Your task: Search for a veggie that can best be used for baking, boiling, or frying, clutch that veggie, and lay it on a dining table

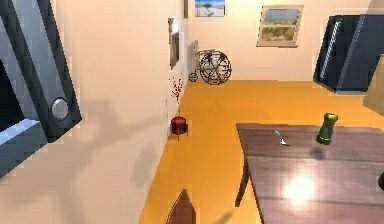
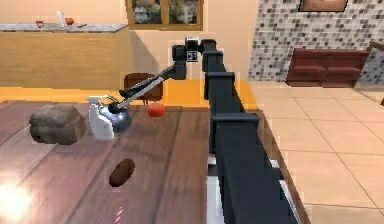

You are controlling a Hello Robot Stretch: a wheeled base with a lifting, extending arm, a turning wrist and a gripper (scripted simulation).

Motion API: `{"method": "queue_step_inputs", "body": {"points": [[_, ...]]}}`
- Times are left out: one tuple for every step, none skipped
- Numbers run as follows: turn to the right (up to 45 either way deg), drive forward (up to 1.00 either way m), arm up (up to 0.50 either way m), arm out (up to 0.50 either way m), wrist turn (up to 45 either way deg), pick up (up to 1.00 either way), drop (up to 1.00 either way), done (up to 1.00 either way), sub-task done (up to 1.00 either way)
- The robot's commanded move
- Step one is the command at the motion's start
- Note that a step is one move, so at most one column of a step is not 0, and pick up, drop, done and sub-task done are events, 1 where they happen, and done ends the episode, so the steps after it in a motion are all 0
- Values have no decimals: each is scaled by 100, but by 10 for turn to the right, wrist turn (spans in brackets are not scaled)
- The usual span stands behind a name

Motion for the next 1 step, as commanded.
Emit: {"method": "queue_step_inputs", "body": {"points": [[0, 0, 0, -10, 0, 0, 0, 0, 0]]}}
